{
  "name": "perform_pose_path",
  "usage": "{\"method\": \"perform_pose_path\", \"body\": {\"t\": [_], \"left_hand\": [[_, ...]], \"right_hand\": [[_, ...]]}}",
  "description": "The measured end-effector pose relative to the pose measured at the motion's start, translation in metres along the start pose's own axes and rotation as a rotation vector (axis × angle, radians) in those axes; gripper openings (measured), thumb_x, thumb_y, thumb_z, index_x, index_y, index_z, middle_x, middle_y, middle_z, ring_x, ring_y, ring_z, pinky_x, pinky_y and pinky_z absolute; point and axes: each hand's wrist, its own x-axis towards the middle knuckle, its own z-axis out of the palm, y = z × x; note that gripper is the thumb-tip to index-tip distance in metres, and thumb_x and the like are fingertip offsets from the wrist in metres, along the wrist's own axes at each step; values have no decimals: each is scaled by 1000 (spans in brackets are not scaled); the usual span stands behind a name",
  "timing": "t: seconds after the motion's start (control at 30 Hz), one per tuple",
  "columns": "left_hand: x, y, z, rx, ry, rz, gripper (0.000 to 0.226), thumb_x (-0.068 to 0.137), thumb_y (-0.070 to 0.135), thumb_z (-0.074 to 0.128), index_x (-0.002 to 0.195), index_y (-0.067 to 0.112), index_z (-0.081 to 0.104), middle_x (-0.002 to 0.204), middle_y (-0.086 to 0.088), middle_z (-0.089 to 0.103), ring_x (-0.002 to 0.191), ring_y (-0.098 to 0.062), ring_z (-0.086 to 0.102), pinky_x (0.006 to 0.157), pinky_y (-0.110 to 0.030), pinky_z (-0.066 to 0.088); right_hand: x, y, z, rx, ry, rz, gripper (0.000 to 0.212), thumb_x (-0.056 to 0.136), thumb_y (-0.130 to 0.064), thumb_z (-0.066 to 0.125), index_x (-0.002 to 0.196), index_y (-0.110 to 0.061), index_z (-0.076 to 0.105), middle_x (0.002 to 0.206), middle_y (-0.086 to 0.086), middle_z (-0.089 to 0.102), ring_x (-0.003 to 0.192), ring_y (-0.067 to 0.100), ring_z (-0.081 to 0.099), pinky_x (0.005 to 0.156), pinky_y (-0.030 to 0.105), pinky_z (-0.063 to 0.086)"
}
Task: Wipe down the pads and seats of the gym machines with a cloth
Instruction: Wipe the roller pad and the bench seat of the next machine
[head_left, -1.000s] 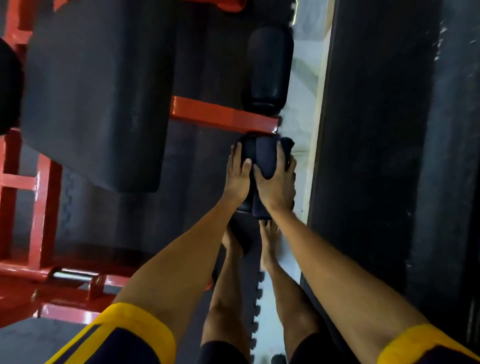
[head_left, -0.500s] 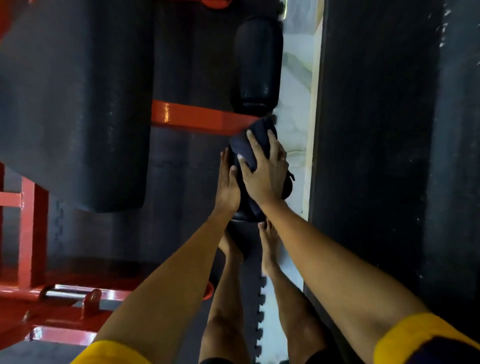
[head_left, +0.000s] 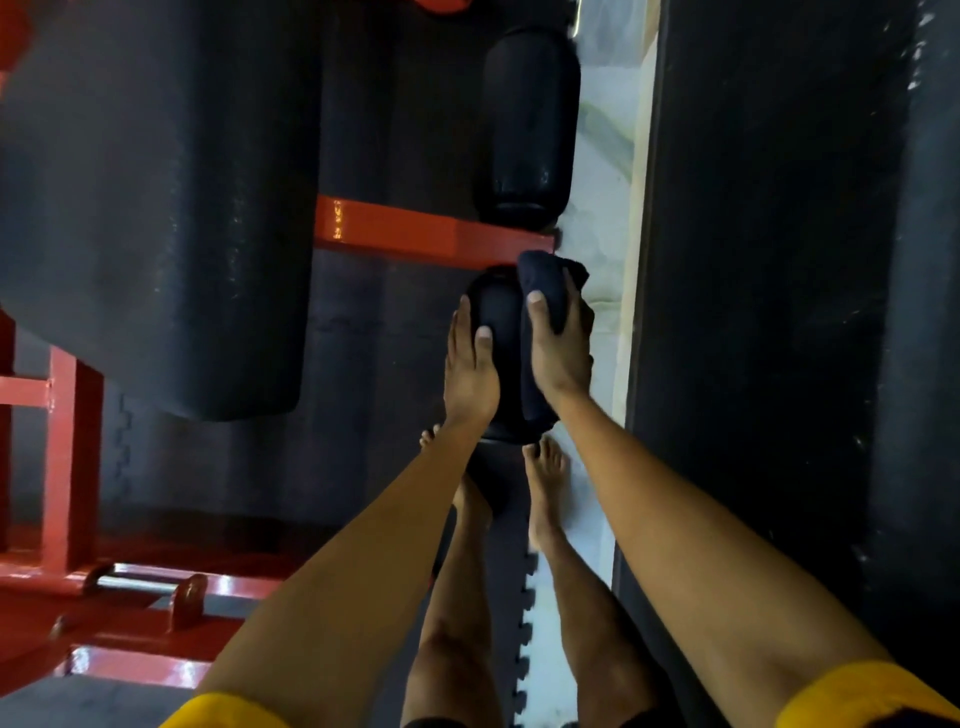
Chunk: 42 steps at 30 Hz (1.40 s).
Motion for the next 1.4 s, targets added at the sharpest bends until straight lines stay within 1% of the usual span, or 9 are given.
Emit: {"method": "perform_pose_path", "body": {"t": [0.27, 0.43, 0.63, 0.8, 0.9, 1.03, 1.13, 1.3, 1.4], "left_hand": [[2, -6, -20, -67, -33, -78, 60, 106, 52, 37, 160, 35, 17, 165, 6, 25, 152, -16, 22, 119, -32, 20], [8, -9, -22, -196, -82, -355, 63, 104, 59, 33, 157, 25, 32, 158, -3, 40, 145, -22, 37, 110, -27, 31], [-4, -5, -12, -135, -88, -284, 63, 105, 59, 26, 159, 26, 26, 163, 4, 30, 147, -18, 31, 115, -29, 22], [-2, -9, -15, -134, -141, -269, 86, 89, 79, 26, 157, 26, 28, 160, -2, 35, 146, -22, 35, 120, -49, 30], [-3, -13, -13, -130, -127, -271, 100, 78, 93, 25, 155, 28, 30, 158, -1, 38, 143, -23, 40, 117, -50, 34], [-4, 1, -15, -58, -123, -241, 72, 103, 63, 27, 161, 21, 17, 166, -7, 21, 152, -25, 22, 120, -37, 21], [-3, -4, -19, -30, -133, -248, 71, 105, 57, 31, 162, 17, 13, 167, -10, 15, 153, -27, 17, 120, -38, 20], [4, -18, -20, -128, -158, -288, 100, 80, 90, 38, 155, 25, 24, 160, -5, 33, 145, -25, 37, 119, -50, 33], [8, -27, -16, -136, -161, -306, 96, 79, 90, 43, 152, 30, 26, 155, 0, 38, 141, -23, 42, 115, -52, 37]], "right_hand": [[-81, 44, 7, 4, 58, -55, 69, 96, -69, 44, 157, -45, 24, 161, -6, 32, 148, 14, 33, 118, 49, 36], [-105, 49, 8, -89, 39, -4, 70, 89, -82, 38, 151, -60, 16, 164, 0, 20, 146, 28, 32, 111, 58, 41], [-22, 9, 4, -76, 50, -53, 64, 96, -70, 40, 154, -59, 14, 163, -1, 29, 144, 31, 36, 112, 60, 38], [-91, 37, 16, -262, 90, -110, 69, 96, -72, 38, 157, -52, 14, 165, 4, 22, 142, 36, 37, 103, 58, 46], [-128, 52, 17, -312, 71, -133, 68, 95, -74, 36, 156, -56, 13, 165, 6, 20, 140, 39, 37, 103, 62, 45], [-39, 3, 13, -343, 104, -185, 59, 99, -68, 35, 155, -54, 23, 167, 8, 18, 144, 44, 32, 108, 60, 38], [4, -22, 15, -382, 124, -173, 64, 96, -68, 31, 155, -44, 34, 163, 11, 27, 139, 46, 35, 108, 60, 39], [-95, 30, 21, -441, 164, -211, 61, 101, -66, 36, 158, -47, 26, 167, 5, 21, 139, 41, 37, 104, 57, 45], [-127, 45, 19, -477, 138, -223, 58, 102, -64, 38, 156, -46, 30, 166, 5, 22, 133, 38, 42, 95, 56, 53]]}}
